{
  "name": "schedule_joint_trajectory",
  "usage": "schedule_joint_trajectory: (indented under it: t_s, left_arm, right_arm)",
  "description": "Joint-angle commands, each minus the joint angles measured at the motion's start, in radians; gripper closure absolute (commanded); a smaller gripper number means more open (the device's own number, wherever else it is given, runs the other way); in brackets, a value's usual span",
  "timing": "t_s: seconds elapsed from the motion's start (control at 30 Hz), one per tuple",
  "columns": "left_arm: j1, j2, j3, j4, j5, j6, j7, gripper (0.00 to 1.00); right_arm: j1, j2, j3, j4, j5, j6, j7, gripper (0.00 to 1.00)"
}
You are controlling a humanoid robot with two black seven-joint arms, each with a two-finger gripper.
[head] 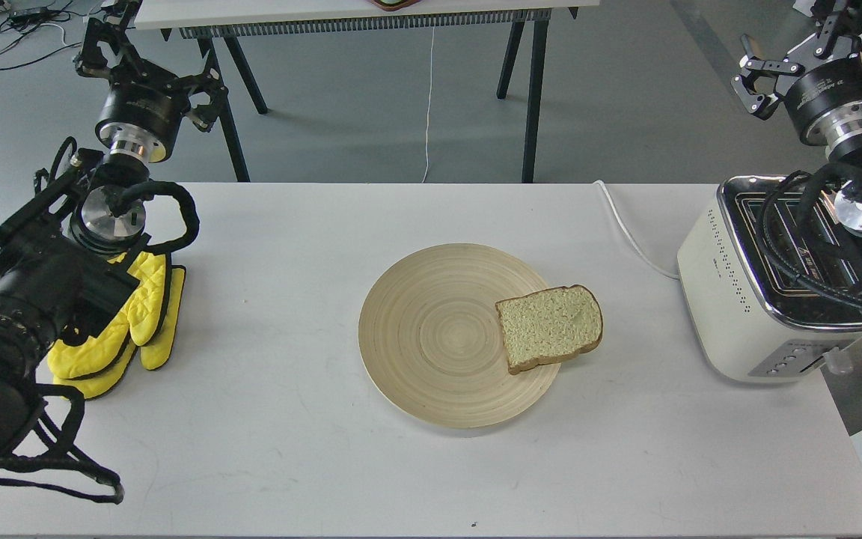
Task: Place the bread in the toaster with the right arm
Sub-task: 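Lower the right gripper from beside the toaster toward the bread slice, then close the right gripper on the bread slice's edge on the plate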
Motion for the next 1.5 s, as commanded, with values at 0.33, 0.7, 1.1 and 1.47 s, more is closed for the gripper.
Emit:
schedule_joint_trajectory:
  t_s: [0.33,0.7,1.1,1.47]
  left_arm:
    - [0.000,0.002,0.003,0.003,0.000,0.000,-0.024,0.00]
    - [-0.003,0.002,0.006,0.009,0.002,0.000,-0.024,0.00]
    - [-0.003,0.000,0.009,0.009,0.002,0.000,-0.013,0.00]
    - [-0.003,-0.001,0.009,0.008,0.002,0.000,-0.016,0.00]
  right_arm:
    - [-0.136,-0.058,-0.017,0.283,-0.029,-0.023,0.006,0.01]
    - [-0.480,-0.135,-0.017,0.682,-0.510,-0.224,0.012,0.01]
    - [-0.609,-0.084,-0.253,0.619,-0.745,-0.426,0.026,0.07]
    - [-0.557,-0.020,-0.406,0.519,-0.745,-0.451,0.021,0.29]
